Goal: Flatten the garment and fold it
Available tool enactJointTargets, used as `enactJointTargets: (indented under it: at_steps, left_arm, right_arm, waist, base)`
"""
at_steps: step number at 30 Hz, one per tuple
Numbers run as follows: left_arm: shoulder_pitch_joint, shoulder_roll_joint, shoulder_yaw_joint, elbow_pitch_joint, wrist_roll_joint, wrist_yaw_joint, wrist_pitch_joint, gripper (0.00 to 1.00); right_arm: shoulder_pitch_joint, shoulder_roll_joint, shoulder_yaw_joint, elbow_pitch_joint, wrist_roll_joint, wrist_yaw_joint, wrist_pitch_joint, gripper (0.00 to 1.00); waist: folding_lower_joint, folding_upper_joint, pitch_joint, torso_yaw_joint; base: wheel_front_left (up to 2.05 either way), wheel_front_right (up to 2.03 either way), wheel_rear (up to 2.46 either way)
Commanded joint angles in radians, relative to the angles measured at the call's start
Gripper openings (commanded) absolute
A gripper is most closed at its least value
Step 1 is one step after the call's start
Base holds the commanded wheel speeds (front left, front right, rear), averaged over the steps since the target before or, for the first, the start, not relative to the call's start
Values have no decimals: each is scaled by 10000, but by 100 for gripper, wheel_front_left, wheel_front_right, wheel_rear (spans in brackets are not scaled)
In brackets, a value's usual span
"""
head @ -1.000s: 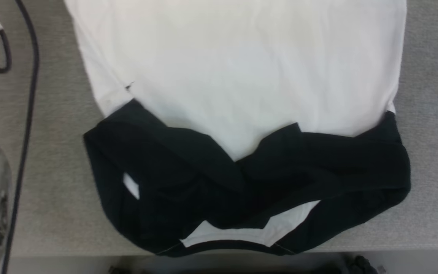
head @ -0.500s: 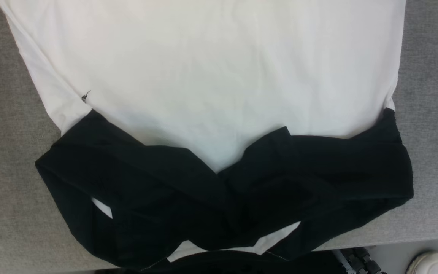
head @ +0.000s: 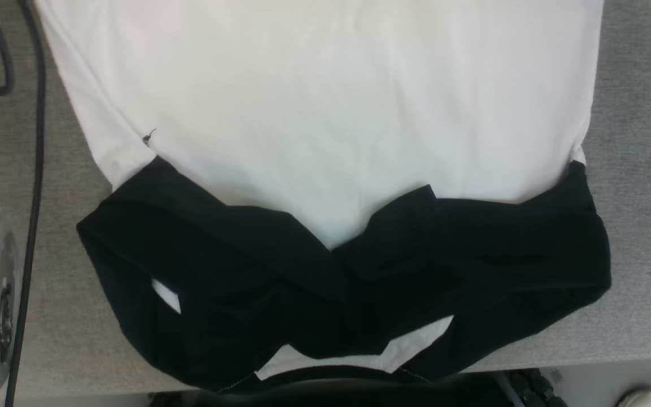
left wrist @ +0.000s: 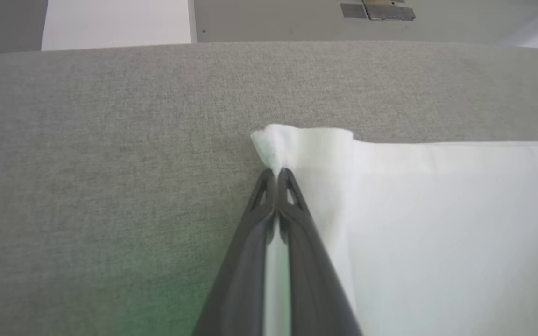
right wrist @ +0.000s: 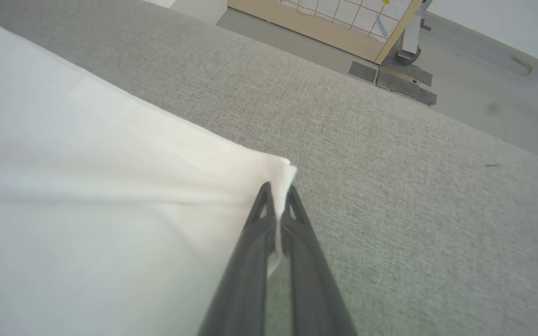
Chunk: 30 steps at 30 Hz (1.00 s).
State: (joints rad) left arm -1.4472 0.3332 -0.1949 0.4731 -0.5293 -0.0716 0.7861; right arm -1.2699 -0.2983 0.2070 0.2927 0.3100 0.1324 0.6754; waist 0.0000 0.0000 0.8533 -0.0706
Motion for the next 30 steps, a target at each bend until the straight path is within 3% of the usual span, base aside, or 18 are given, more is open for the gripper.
enactJointTargets:
  at_steps: [1,9,15,22,30]
  left_arm:
    - [113,-2,83,-3,-6,-83,-369,0]
    - [642,59,478,366,-424,-259,-1546,0]
    - [1914,1,613,217,-1254,-499,-2156,0]
    - [4372,-72,320,-481,-2431,-582,-2342,0]
    - [7488,-21,-69,-1848,-3335,-588,-2460,0]
  right_arm:
    - [160,-24,-61,117,-93,-17,-144,0]
    - [411,-130,-147,735,-289,-17,-670,0]
    - [1144,-208,-202,1055,-140,-17,-955,0]
    - [3172,-372,-317,749,596,-17,-1026,0]
    - [6089,-505,-859,-294,1268,-17,-802,0]
  waist:
    - [0,0,-369,103]
    - [0,0,-1985,648]
    - [0,0,-3494,1151]
    - [0,0,-5419,1554]
    - [0,0,-6846,1757]
  base:
    - [0,0,0]
    - [0,0,0]
    - [0,0,0]
    - [0,0,0]
    - [0,0,0]
